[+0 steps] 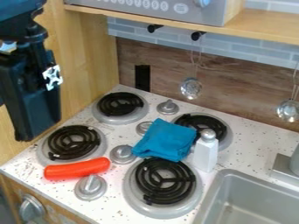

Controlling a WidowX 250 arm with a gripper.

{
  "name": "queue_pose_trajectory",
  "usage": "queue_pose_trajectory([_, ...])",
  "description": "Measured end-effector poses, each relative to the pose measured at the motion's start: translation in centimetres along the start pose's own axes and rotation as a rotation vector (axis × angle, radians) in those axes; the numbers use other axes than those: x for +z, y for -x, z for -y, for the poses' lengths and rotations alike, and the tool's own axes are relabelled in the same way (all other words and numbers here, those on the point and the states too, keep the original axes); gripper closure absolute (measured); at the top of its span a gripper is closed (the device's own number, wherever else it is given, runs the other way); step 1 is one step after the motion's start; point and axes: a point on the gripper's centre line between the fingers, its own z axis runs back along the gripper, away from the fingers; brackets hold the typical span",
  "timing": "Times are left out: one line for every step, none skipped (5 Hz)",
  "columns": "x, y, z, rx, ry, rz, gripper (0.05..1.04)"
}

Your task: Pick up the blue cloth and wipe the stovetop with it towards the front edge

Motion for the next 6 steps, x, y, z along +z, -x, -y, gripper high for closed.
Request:
queue_pose_trajectory([-0.3,-0.1,0.0,0.000,-0.001,-0.003,0.084])
queue_pose_trajectory([-3.4,-3.9,-1.6,0.073,-0.014,-0.028,0.084])
queue_pose_trajectory([-5.2,-6.8,-3.1,0.081,-0.016,0.017,0.084])
queue_pose_trajectory([-7.7,-9.5,-4.8,0.100,0.028,0.041,0.084])
queue_pose_trajectory([-10.3,-11.3,-5.2,0.104,0.054,0.058,0.084])
queue_pose_trajectory([-13.5,-13.3,-6.0,0.091,0.040,0.059,0.084])
